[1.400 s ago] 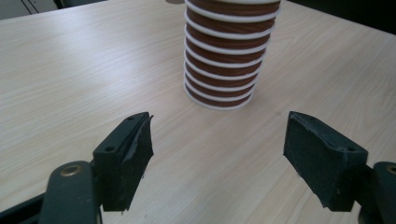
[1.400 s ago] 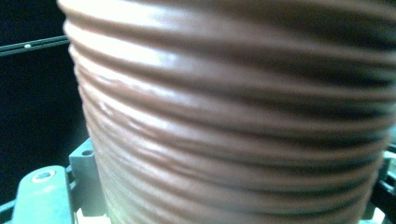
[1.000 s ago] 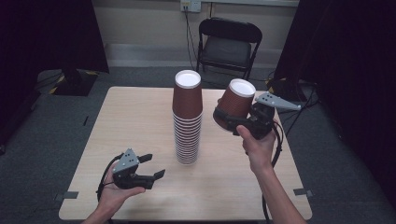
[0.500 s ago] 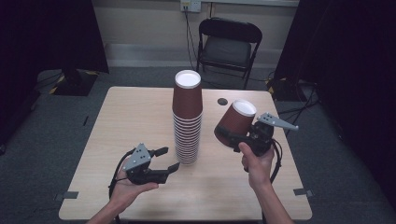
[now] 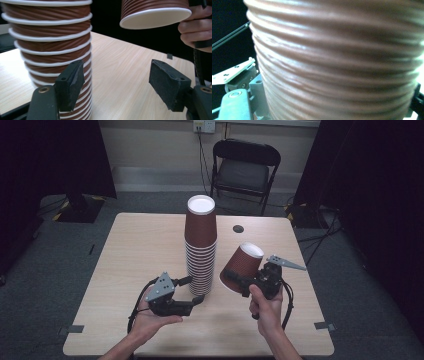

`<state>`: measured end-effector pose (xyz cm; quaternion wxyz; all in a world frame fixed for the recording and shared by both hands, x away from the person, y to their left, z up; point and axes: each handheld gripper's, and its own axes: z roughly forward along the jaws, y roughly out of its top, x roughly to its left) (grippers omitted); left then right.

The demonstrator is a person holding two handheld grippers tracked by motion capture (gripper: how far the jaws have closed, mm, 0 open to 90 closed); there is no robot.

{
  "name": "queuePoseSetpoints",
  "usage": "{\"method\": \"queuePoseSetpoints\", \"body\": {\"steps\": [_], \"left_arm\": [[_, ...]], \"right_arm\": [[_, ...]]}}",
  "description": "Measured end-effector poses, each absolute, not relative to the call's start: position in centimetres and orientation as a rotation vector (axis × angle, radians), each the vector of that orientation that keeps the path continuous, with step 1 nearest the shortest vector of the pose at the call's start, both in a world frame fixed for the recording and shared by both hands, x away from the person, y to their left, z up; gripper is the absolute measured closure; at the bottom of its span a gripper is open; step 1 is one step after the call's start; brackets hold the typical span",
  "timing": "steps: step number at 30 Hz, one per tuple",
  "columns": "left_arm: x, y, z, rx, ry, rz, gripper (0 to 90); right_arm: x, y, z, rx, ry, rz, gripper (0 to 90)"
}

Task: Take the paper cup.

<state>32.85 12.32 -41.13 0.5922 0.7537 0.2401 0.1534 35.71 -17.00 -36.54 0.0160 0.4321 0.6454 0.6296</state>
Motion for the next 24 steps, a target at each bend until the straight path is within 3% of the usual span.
{"method": "queuePoseSetpoints", "body": {"steps": [9,17,24], "left_arm": [[33.0,10.4,-41.2,1.693,0.549,0.388,36.9],[32.7,9.6,-41.8,1.662,0.556,0.474,42.0],[32.1,9.3,-41.8,1.604,0.513,0.567,51.7]], "right_arm": [[34.7,-15.0,-37.3,1.327,2.090,1.987,13.6],[34.0,-14.1,-37.4,1.332,2.126,2.010,13.6],[34.3,-13.4,-38.1,1.436,2.140,2.085,13.5]]}}
